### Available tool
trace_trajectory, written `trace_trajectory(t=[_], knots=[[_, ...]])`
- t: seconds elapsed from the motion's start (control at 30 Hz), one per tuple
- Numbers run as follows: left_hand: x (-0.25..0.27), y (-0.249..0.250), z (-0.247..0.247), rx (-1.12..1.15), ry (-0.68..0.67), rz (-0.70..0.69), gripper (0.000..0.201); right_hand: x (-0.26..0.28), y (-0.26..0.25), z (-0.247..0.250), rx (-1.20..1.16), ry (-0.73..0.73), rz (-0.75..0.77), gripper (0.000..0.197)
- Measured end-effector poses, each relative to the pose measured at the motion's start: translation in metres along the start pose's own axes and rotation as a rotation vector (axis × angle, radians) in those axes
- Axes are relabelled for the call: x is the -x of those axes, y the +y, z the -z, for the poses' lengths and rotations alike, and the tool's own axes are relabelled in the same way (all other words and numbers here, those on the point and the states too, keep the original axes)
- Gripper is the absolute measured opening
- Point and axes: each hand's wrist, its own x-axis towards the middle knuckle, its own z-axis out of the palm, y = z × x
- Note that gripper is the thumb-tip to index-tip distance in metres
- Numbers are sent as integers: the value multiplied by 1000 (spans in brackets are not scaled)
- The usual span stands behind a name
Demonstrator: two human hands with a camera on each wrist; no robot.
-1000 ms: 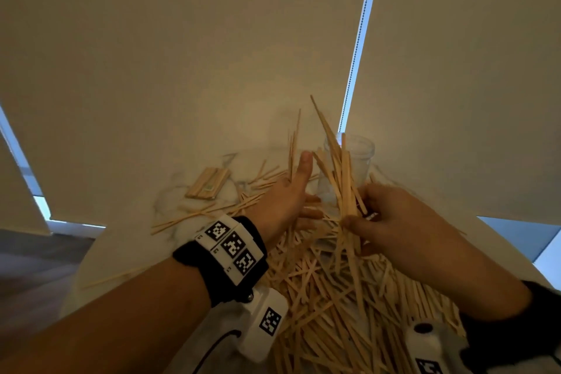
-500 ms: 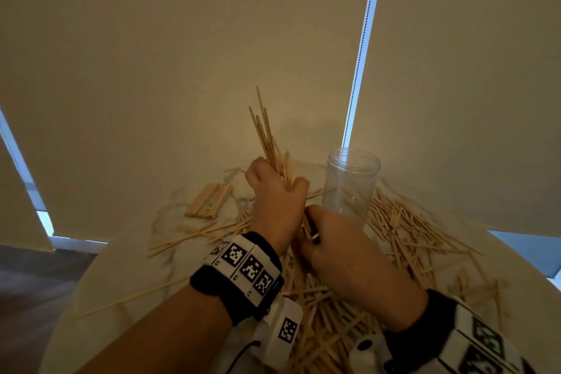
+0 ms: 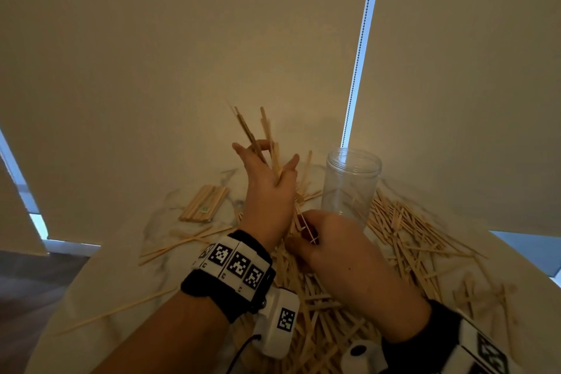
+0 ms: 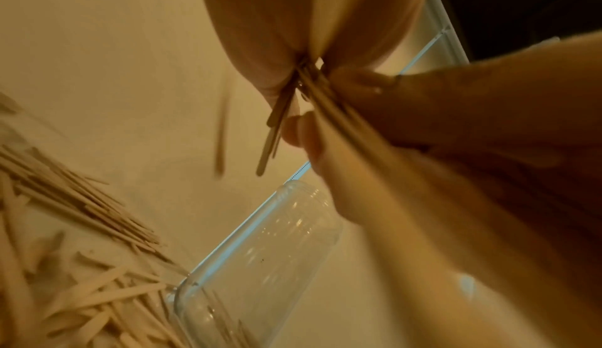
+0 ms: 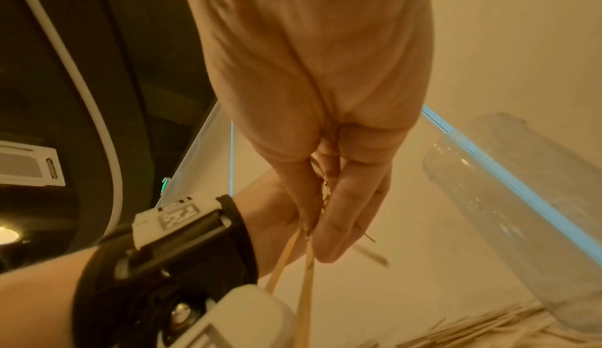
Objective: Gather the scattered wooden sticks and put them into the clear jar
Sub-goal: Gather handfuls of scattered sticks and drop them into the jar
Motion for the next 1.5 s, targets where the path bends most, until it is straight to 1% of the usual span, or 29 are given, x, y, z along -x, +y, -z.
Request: trace_trajectory(t=[0.1, 0.17, 0.3, 0.4, 0.5, 0.57, 0.63, 0.67, 0.7, 0.73, 0.8, 0.9, 0.93, 0.97, 1.07, 1.1, 1.13, 1.2, 1.3, 1.4, 1.5], knots=[[3, 2, -1, 134, -57, 60, 79, -4, 5, -1, -36, -34, -22, 9], [3, 2, -1, 184, -80, 76, 86, -7, 9, 0, -44, -51, -30, 9], [0, -1, -3, 232, -92, 132, 93, -10, 11, 1, -26, -55, -18, 8], [-7, -6, -3, 241, -86, 171, 92, -10, 9, 0, -12, -41, -1, 6], [-13, -2, -5, 250, -91, 202, 90, -15, 9, 0, -31, -4, -17, 5], [-13, 6, -6, 278, -72, 191, 85, -17, 9, 1, -78, 19, -48, 16], [-13, 8, -9, 314, -61, 177, 79, -18, 10, 3, -174, 20, -103, 36], [-12, 7, -10, 332, -69, 188, 76, -18, 11, 4, -203, 6, -127, 45], [-11, 4, -10, 347, -89, 212, 73, -18, 12, 5, -211, -11, -133, 48], [-10, 2, -11, 360, -102, 229, 70, -19, 13, 5, -197, -25, -112, 45], [-10, -1, -11, 338, -124, 261, 67, -20, 15, 5, -124, -28, -36, 29], [-13, -4, -11, 233, -151, 294, 90, -19, 16, 2, -52, 9, 42, 20], [-14, -5, -11, 210, -154, 301, 91, -19, 15, 2, -51, 22, 67, 19], [-15, -6, -10, 195, -148, 309, 84, -19, 14, 2, -54, 33, 88, 19], [-16, -5, -10, 204, -114, 326, 36, -21, 14, 4, -45, 60, 131, 28], [-16, -5, -10, 223, -112, 336, 27, -20, 14, 5, -42, 62, 142, 31], [-16, -5, -11, 262, -117, 352, 23, -20, 14, 7, -42, 58, 151, 32], [-14, -4, -13, 320, -126, 403, 22, -20, 16, 9, -36, 43, 149, 30], [-12, -6, -15, 431, -133, 493, 31, -21, 19, 11, 1, 36, 119, 23], [-10, -3, -13, 433, -149, 541, 33, -23, 21, 10, 34, 44, 115, 14], [-9, 4, -10, 458, -187, 574, 39, -23, 21, 11, 28, 35, 129, 17]])
